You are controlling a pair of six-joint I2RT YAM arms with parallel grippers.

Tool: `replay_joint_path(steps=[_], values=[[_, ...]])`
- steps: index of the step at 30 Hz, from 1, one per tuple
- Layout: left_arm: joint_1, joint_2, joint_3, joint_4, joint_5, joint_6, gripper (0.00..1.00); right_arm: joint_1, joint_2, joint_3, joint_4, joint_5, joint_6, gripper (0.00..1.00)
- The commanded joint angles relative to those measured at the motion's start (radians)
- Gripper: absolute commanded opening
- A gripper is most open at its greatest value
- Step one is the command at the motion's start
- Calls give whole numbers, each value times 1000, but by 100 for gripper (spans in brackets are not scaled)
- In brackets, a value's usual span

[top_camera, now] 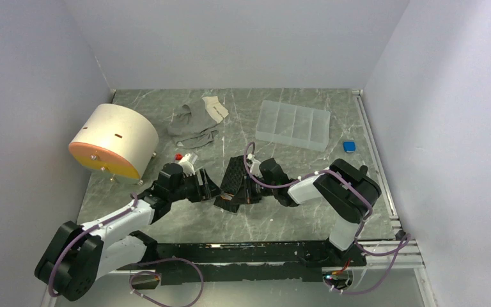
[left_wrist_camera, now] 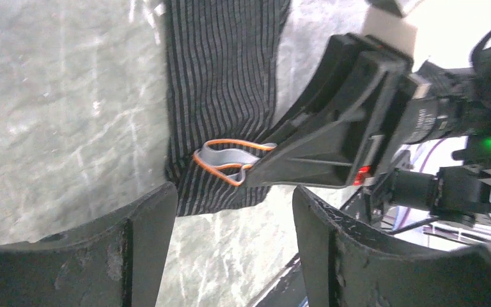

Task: Roll the underwear
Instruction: Roll the underwear to the center of the board.

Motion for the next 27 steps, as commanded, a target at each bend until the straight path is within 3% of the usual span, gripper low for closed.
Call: replay_joint_path(steps=[1, 6, 13, 20, 27], values=[[0, 35, -28, -45, -50, 26, 73, -28, 36, 21, -47, 15, -14, 9], [0, 82, -83, 80, -27, -50, 76, -37, 48, 28, -58, 12, -6, 13], [0, 130, -123, 106, -85, -85, 72, -49, 65, -1, 1, -8, 54, 19], [-2, 306, -71, 35, -145, -29, 48, -50, 50, 8, 20, -24, 79, 28], [-3, 320, -57, -14, -200, -7, 36, -53, -54, 61, -136, -3, 5, 45]])
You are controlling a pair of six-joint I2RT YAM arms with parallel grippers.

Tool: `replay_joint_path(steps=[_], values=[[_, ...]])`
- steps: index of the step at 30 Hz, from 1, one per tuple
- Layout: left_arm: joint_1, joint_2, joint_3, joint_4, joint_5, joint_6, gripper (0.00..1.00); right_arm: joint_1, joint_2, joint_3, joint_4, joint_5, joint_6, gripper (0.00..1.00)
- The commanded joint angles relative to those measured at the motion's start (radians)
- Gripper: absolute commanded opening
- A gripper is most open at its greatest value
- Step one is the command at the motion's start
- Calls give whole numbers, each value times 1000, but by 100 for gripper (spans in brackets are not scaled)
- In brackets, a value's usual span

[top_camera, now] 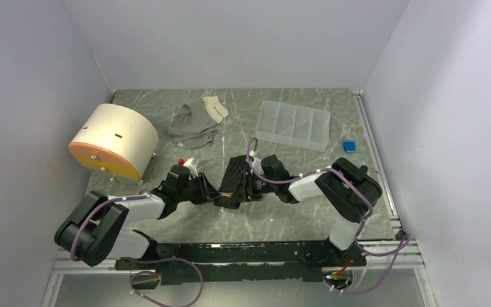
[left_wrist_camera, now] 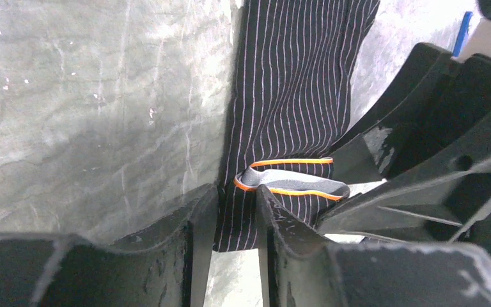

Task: Roll the underwear
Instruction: Roll the underwear to the center of the board.

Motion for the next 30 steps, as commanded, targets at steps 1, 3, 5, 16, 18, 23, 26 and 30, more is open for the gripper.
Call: replay_joint_path(steps=[1, 3, 5, 16, 18, 23, 26, 30], values=[[-3, 42, -16, -214, -138, 70, 35, -15, -101, 59, -202, 99, -119, 47], [-4, 33, -5, -236, -148, 81, 35, -15, -172, 80, -329, 212, -216, 51], [-5, 26, 5, -249, -150, 88, 35, -15, -244, 94, -403, 299, -318, 54], [-7, 67, 46, -257, -112, 114, 33, 241, -384, 13, -207, 351, -1264, 53], [-6, 78, 58, -265, -102, 124, 33, 280, -350, 36, -224, 389, -1353, 52], [-7, 72, 70, -289, -106, 139, 32, 346, -275, 63, -252, 428, -1509, 49], [-7, 71, 71, -285, -99, 139, 32, 359, -230, 69, -255, 421, -1539, 47], [-6, 72, 81, -290, -92, 143, 32, 380, -187, 88, -278, 444, -1556, 45]])
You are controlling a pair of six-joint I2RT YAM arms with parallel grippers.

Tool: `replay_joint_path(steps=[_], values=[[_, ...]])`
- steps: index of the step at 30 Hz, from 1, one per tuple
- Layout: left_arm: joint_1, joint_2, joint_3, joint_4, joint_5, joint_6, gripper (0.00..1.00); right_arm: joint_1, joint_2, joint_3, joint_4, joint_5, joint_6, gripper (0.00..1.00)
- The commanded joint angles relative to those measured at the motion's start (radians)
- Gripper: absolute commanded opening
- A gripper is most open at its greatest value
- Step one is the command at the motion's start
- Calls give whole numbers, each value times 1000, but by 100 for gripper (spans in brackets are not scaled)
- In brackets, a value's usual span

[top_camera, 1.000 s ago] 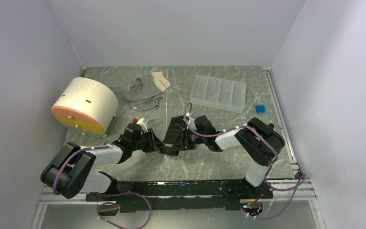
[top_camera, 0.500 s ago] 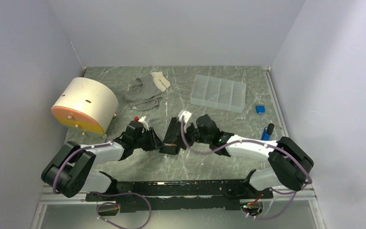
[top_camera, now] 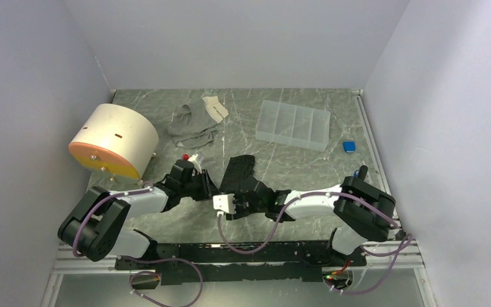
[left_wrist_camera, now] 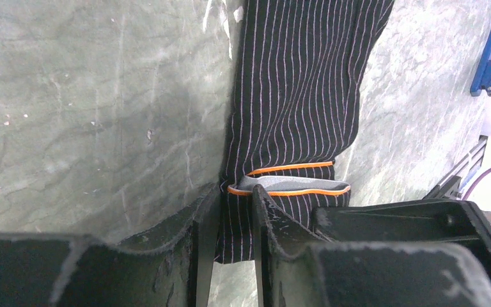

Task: Roll the underwear
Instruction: Roll the underwear to the center of the board.

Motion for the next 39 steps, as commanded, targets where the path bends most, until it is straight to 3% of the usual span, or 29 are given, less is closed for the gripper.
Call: replay_joint_path(steps=[1, 6, 9, 11, 14, 17, 18, 22, 27, 33, 39], values=[[2, 33, -14, -167, -70, 67, 32, 19, 38, 37, 24, 57, -91, 45], [2, 30, -6, -190, -68, 85, 32, 24, 64, -7, 92, 189, -100, 48], [2, 35, 2, -203, -62, 96, 31, 29, 65, -38, 143, 242, -119, 43], [3, 37, 8, -210, -65, 102, 32, 30, 73, -40, 158, 244, -102, 32], [2, 38, 10, -200, -56, 95, 32, 30, 75, -58, 206, 236, -60, 25], [2, 36, 3, -175, -32, 69, 37, 30, 50, -72, 219, 199, 0, 1], [2, 34, 2, -170, -23, 59, 42, 30, 38, -71, 209, 162, 29, 0], [5, -12, 19, -189, 1, 30, 58, 24, 6, -91, 220, 47, 219, 0], [16, -107, 54, -274, -19, 28, 69, -8, 34, -148, 350, -110, 524, 0], [26, -218, 86, -363, -57, 31, 75, -99, 118, -180, 494, -199, 926, 0], [28, -332, 38, -327, -47, 15, 77, -221, 242, -168, 542, -328, 1263, 0]])
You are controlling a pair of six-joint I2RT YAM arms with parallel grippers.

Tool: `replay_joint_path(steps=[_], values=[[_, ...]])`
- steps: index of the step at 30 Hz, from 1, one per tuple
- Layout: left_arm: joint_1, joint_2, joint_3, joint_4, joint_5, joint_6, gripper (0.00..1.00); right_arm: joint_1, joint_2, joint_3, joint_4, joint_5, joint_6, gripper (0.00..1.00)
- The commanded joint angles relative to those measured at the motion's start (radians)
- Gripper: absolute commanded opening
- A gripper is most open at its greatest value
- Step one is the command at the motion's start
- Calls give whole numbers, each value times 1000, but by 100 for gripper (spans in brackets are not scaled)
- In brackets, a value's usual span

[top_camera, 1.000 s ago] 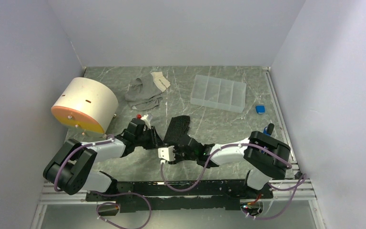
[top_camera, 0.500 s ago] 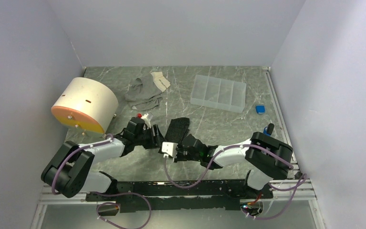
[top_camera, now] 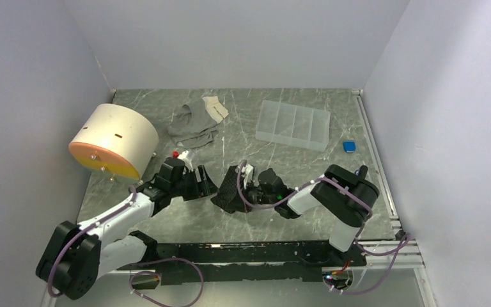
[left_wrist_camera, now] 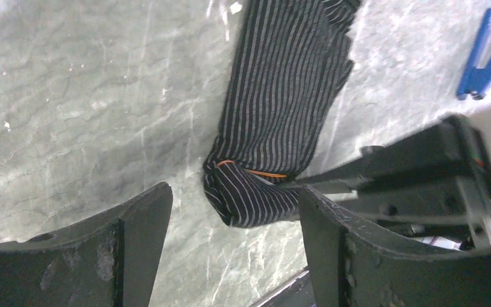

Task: Roll the underwear
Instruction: Roll the underwear to the center of the board.

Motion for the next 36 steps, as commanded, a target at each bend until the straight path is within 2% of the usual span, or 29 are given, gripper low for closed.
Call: replay_joint_path(steps=[1, 8, 11, 19, 27, 32, 36], values=[[4, -72, -25, 20, -1, -1, 78, -49, 87, -34, 54, -85, 341, 0], [4, -151, -109, 85, 57, 13, 75, -111, 200, -68, 160, -129, 575, 0], [4, -167, -125, 132, 89, 43, 69, -128, 216, -75, 161, -130, 613, 0], [4, -89, -122, 245, 145, 60, 67, -152, 230, -52, 126, -154, 630, 3], [-3, 92, -82, 293, 131, 48, 53, -168, 221, -41, 106, -156, 636, 7], [-9, 163, -58, 276, 69, 34, 57, -170, 191, -29, 50, -150, 607, 16], [-12, 165, -79, 341, 106, 17, 56, -171, 167, -9, -22, -138, 569, 17]])
